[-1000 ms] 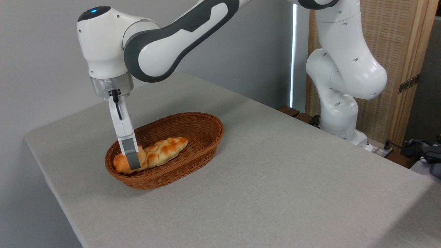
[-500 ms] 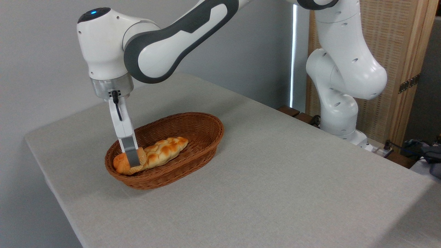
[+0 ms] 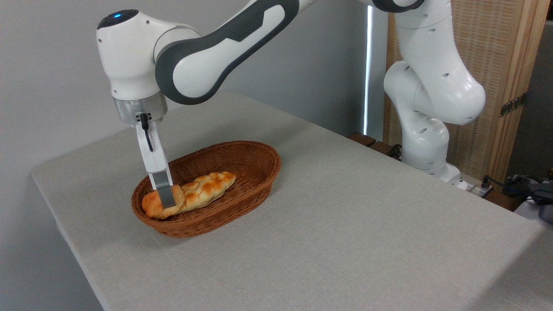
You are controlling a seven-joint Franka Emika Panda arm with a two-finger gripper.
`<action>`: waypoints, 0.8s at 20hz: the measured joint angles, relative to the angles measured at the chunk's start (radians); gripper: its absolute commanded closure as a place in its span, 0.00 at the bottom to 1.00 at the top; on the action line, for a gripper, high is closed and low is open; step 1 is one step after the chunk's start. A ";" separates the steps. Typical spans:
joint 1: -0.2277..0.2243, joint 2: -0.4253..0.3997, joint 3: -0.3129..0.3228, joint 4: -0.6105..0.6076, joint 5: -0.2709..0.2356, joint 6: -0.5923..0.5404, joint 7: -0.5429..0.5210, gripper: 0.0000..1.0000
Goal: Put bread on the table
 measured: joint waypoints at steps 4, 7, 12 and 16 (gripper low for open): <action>0.000 0.000 0.000 0.000 0.000 0.000 0.000 0.55; 0.000 0.000 -0.001 0.002 0.000 -0.033 0.000 0.57; -0.001 -0.010 -0.003 0.017 -0.001 -0.122 -0.004 0.62; 0.000 -0.030 -0.003 0.028 -0.016 -0.192 -0.011 0.64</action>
